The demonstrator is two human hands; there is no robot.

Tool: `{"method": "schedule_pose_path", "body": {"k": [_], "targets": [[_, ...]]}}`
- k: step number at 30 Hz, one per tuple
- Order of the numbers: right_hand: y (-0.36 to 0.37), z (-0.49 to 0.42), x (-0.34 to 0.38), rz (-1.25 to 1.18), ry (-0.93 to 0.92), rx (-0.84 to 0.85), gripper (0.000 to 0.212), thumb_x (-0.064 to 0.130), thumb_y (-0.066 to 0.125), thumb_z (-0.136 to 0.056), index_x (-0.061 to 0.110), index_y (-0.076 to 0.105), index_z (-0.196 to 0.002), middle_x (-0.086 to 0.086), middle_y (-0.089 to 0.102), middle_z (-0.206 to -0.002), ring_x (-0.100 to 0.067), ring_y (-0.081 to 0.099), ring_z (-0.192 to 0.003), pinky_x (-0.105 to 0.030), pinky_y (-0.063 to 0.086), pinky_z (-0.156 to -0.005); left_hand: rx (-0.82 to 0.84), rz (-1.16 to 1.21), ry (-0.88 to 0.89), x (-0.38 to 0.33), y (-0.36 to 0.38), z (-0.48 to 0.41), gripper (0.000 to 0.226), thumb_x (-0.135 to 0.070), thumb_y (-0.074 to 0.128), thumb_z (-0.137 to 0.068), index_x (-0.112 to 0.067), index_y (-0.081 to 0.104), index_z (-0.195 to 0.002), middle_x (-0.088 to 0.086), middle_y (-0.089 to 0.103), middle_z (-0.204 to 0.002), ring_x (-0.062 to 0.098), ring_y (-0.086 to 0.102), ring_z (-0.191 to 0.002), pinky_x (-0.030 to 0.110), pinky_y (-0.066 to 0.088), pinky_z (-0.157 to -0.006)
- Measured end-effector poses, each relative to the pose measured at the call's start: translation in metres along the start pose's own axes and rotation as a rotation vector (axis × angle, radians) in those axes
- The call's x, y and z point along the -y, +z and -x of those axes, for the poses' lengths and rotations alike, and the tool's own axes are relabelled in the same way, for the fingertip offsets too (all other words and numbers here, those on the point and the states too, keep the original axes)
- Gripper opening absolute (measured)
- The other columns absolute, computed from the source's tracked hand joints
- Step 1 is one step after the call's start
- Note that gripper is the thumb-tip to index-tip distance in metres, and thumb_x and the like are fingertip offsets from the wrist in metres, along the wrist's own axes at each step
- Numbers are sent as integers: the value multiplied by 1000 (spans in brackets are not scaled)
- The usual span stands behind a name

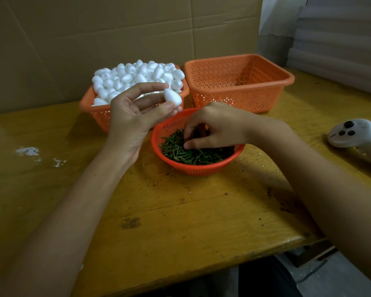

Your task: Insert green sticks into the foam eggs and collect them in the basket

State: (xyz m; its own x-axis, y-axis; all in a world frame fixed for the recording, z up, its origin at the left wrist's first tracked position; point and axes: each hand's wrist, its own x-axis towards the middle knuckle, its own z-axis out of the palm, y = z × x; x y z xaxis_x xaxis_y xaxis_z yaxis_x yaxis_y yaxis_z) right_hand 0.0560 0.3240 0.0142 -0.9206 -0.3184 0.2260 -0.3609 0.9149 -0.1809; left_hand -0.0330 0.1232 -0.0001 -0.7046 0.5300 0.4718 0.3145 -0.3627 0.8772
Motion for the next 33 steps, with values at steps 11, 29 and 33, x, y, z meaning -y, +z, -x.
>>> {"method": "schedule_pose_path", "body": {"k": [11, 29, 33], "targets": [[0, 0, 0, -24, -10, 13, 18, 42, 75, -92, 27, 80, -100, 13, 77, -99, -7, 66, -90, -36, 52, -89, 22, 40, 8, -3, 3, 1, 40, -4, 75, -95, -15, 67, -133, 18, 80, -102, 39, 78, -99, 35, 63, -88], [-3, 2, 1, -73, 3, 37, 13, 30, 73, -96, 21, 78, -102, 10, 75, -96, -3, 63, -86, -28, 49, -86, -18, 40, -18, -4, 4, 1, 17, -12, 69, -98, -14, 76, -114, 25, 78, -103, 36, 79, -92, 35, 63, -84], [-6, 3, 1, -89, 10, 101, 16, 27, 72, -96, 24, 79, -111, 12, 77, -105, 1, 64, -93, -21, 47, -91, -20, 40, -22, -4, 5, 1, 16, -12, 67, -101, -13, 75, -114, 22, 79, -101, 34, 79, -91, 33, 63, -83]]}}
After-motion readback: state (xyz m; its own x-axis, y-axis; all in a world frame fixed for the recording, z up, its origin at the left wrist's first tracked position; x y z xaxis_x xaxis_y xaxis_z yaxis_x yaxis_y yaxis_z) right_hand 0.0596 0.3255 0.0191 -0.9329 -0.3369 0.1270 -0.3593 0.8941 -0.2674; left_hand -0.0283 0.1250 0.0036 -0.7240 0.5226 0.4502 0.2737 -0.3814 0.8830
